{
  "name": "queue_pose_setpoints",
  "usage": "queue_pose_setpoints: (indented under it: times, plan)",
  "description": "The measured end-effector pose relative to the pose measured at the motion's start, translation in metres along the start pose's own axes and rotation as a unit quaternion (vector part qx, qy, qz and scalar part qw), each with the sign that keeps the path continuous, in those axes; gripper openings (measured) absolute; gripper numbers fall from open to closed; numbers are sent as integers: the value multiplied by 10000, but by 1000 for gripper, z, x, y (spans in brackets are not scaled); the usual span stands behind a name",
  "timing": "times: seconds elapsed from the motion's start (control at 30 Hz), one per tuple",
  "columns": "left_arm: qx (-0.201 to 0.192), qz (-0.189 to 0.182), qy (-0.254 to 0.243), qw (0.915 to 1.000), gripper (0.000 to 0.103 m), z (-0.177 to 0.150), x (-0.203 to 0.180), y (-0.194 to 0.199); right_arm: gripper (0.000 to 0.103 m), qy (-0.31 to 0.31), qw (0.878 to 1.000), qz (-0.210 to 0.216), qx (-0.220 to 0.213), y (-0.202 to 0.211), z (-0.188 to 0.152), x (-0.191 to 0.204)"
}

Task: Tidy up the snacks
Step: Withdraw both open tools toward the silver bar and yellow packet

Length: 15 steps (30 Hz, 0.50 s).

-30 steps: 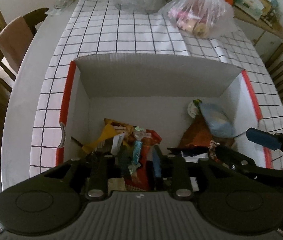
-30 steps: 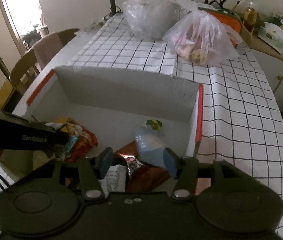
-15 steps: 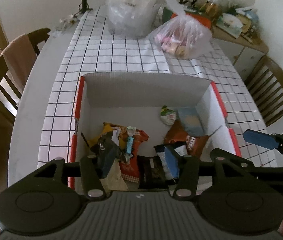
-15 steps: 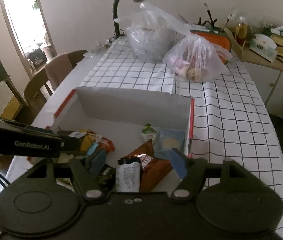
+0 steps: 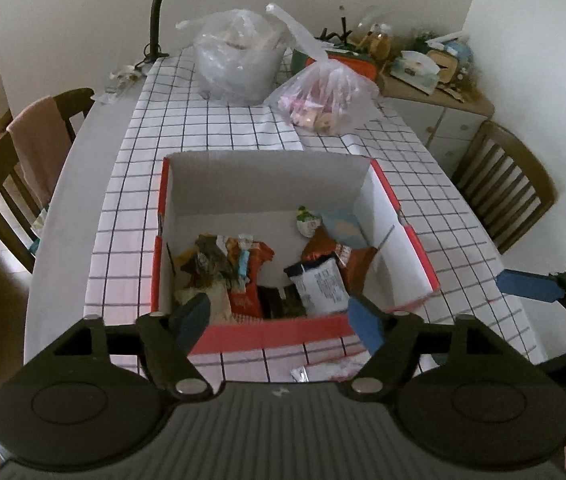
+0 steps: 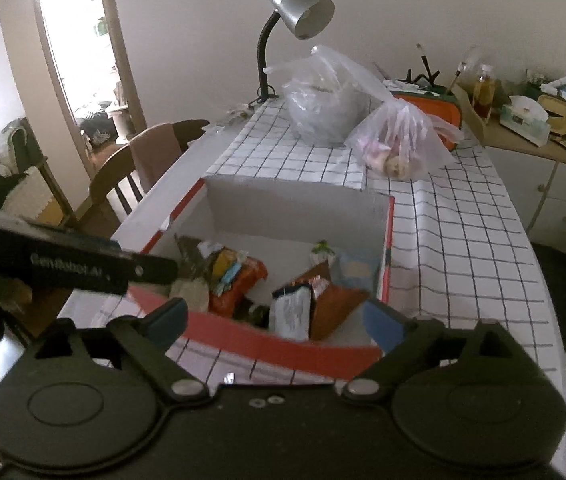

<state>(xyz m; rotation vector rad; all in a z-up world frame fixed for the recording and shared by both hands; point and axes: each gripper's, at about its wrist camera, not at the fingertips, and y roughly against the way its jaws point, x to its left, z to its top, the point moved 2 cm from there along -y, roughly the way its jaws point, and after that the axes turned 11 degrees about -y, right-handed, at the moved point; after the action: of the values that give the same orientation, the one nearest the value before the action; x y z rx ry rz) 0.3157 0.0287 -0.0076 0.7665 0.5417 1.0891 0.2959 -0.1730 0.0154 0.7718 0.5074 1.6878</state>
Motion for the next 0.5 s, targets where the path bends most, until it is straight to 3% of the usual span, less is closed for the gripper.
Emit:
queue_pose_setpoints:
  times: [0.3,0.4,0.5]
  plan:
    - [39,-363,-42,9993,89,-42,-9,9,103,-128,9995,-241,167,15,-52,1]
    - [129,-444,-54,9989,102,-56,-12,6,103,-185,9989,-327,278,15,-73,0]
    - [258,-417,4,9988,102,-71,-12,2,103,-295,9977,-396,457,7,-95,-1]
